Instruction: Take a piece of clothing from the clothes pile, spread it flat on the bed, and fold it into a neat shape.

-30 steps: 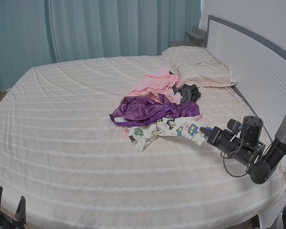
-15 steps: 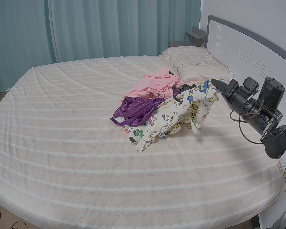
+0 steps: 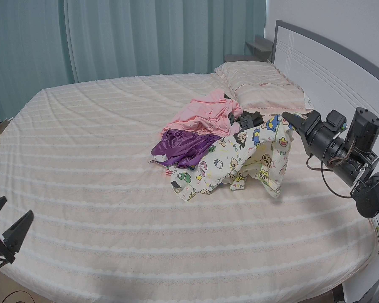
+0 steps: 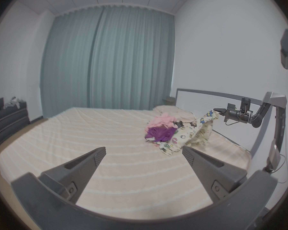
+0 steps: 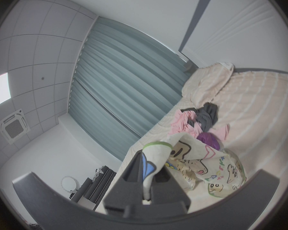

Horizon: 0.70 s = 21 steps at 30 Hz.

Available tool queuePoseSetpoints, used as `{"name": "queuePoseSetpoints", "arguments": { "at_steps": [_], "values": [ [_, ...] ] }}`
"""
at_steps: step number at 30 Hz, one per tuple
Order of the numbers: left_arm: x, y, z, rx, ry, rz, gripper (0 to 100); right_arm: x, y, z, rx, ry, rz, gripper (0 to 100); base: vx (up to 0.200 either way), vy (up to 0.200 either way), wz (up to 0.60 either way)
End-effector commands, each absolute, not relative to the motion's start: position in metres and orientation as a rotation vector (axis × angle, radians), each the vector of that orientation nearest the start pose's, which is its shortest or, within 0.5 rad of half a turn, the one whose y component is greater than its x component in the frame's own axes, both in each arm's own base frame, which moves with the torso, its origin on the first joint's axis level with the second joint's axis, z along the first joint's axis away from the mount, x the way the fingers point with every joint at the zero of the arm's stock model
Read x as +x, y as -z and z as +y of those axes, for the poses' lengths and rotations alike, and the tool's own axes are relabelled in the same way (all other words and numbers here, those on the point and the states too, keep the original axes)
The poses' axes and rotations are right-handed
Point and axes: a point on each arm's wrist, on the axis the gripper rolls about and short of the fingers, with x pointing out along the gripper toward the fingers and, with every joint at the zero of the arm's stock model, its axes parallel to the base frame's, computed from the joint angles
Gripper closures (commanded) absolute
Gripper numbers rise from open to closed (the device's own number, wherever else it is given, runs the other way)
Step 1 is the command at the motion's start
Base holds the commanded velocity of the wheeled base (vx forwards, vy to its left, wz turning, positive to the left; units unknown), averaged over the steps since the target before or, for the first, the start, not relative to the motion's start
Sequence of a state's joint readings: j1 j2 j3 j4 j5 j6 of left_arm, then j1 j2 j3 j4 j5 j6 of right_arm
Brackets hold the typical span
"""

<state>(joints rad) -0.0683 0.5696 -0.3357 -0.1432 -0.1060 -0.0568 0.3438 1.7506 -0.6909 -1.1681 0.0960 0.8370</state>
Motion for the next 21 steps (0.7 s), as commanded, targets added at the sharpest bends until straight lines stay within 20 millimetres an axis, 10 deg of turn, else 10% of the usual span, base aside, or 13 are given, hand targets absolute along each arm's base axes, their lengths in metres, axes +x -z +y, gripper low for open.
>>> {"name": "queuePoseSetpoints", "arguments": {
  "at_steps": [1, 12, 21],
  "values": [
    [0.116, -0.166, -0.040, -0.118, 0.405, 0.408, 0, 0.270, -0.156, 0.120, 0.878, -0.460, 0.251, 100, 0.000, 0.000, 0.00],
    [0.217, -0.100, -0.125, -0.209, 0.388, 0.493, 0, 0.262, -0.148, 0.134, 0.868, -0.490, 0.308, 100, 0.000, 0.000, 0.00],
    [0.263, -0.067, -0.170, -0.223, 0.391, 0.479, 0, 0.254, -0.160, 0.139, 0.872, -0.534, 0.287, 100, 0.000, 0.000, 0.00]
  ]
}}
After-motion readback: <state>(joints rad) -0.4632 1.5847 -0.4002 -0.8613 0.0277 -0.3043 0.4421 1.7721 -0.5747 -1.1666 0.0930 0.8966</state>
